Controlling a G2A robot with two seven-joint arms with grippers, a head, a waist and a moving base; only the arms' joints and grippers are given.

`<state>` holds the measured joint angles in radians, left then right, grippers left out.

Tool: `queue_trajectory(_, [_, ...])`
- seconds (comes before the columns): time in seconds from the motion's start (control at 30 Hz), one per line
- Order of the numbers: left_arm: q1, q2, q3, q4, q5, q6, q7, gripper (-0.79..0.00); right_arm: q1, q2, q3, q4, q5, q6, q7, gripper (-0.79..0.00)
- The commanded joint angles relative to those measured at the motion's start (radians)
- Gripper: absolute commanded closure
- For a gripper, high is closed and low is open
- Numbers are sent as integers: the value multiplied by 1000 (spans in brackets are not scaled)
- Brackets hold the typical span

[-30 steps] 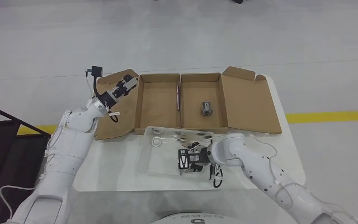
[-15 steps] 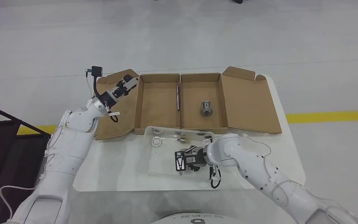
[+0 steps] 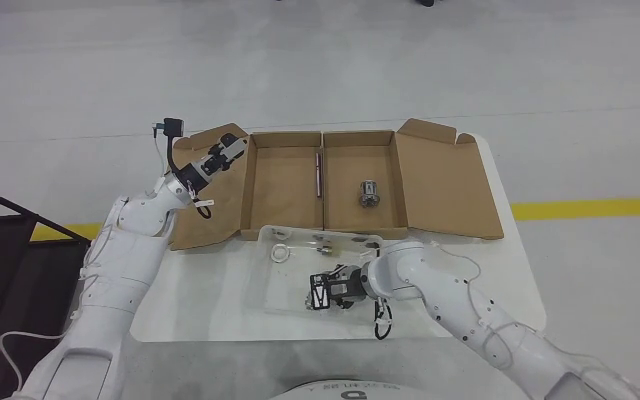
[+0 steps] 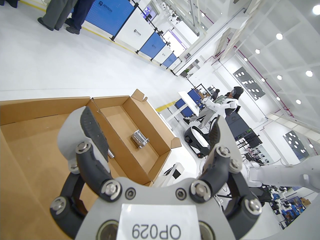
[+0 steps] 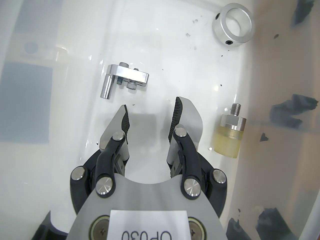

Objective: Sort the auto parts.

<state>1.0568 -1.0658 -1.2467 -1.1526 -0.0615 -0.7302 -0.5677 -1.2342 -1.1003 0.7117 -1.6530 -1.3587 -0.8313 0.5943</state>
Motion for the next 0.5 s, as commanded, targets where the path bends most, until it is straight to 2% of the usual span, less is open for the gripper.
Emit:
queue_trajectory(0.0, [0,0,0,0,0,0,0,-785,-1,-1,-7,-1,-10,2,-4,-416])
queue_trajectory(0.13, [0,0,0,0,0,0,0,-785,-2,-2,-19,-6,-21,3,-15,-437])
queue_trajectory(0.47, [0,0,0,0,0,0,0,-785,8,-7,-35,-19,-4,12,-29,-388])
